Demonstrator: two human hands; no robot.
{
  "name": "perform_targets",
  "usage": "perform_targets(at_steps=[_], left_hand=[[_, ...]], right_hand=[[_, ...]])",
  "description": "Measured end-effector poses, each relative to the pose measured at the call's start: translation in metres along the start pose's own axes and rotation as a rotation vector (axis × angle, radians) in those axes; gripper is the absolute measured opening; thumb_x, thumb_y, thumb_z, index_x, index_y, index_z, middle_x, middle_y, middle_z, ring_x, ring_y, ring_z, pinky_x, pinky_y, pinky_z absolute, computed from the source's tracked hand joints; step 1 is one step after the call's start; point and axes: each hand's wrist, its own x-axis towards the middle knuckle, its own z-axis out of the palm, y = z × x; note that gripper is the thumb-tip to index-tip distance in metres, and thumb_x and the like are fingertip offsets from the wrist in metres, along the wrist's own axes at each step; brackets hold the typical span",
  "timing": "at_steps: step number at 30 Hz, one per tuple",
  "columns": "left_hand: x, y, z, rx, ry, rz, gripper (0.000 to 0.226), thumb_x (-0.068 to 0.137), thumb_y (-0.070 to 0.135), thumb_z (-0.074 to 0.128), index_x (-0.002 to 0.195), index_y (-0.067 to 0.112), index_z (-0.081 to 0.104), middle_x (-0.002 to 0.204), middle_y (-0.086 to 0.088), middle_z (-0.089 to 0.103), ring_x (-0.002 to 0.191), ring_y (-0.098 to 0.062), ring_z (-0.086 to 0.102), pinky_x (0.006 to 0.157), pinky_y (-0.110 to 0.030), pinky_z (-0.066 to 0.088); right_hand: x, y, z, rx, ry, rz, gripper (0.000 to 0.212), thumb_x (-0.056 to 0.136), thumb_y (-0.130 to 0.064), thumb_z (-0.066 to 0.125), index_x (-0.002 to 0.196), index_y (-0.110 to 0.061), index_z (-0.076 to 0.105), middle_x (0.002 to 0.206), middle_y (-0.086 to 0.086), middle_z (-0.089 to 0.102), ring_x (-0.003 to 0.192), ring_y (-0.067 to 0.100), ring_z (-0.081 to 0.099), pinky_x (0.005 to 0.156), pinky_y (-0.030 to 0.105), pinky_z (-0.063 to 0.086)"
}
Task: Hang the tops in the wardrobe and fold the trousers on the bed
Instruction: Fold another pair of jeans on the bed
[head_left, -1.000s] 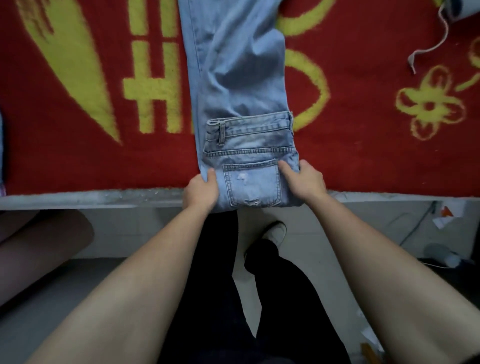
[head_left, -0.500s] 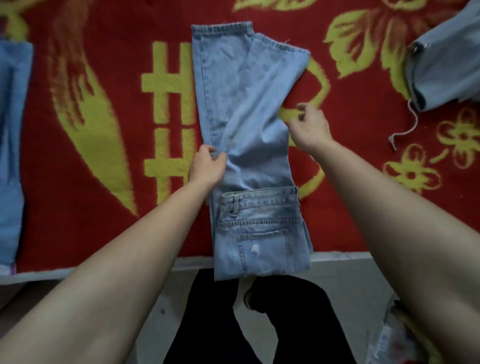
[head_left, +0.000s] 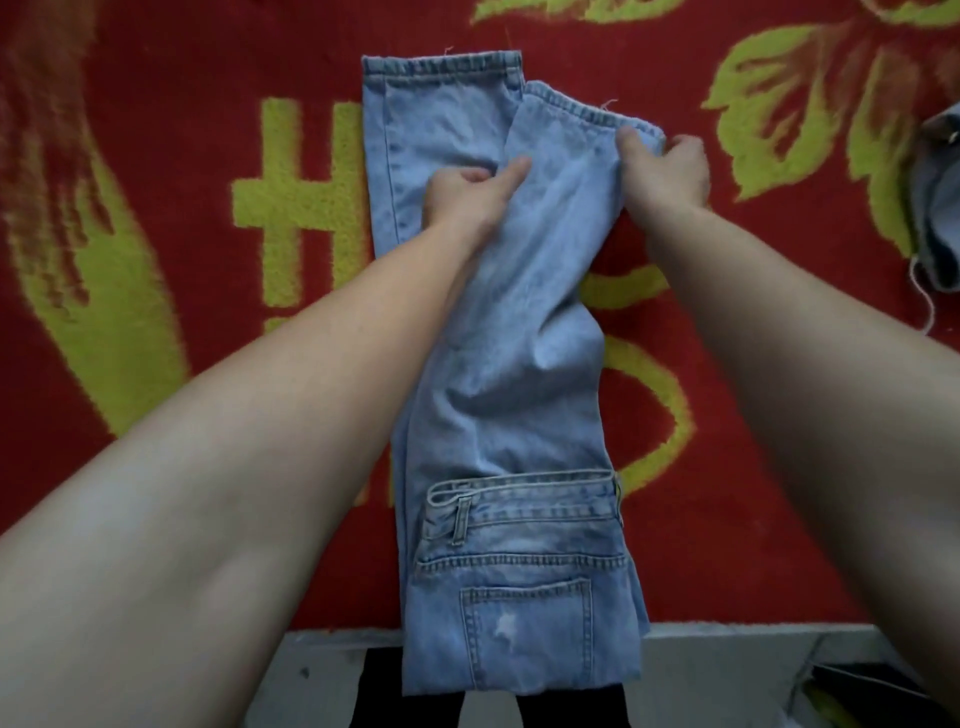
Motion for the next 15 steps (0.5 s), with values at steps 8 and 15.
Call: perform_targets(at_steps=[8,15], left_hand=[[0.037,0.032,-0.046,0.016,0.396,0.262,0.016,0.090,0.016,0.063,0.093,0.005,0.073,0.087,-0.002,0.071,0.072,-0.004,0.061,0.076,-0.020,0.049],[0.067,-0.003,-0.074,0.134,0.461,0.123,0.011,0.090,0.028,0.063,0.090,0.018,0.066,0.097,0.000,0.070,0.091,-0.016,0.065,0.086,-0.027,0.052]], right_hand=[[0.005,-0.059,0.024,0.079,0.087,-0.596,0.043,0.090,-0.045,0.062,0.115,-0.011,0.060,0.112,0.006,0.064,0.094,0.011,0.059,0.081,0.016,0.042],[0.019,-0.054,0.058,-0.230,-0.090,-0.487,0.053,0.086,-0.062,0.061,0.117,-0.019,0.058,0.115,-0.003,0.066,0.107,0.017,0.061,0.086,0.030,0.046]])
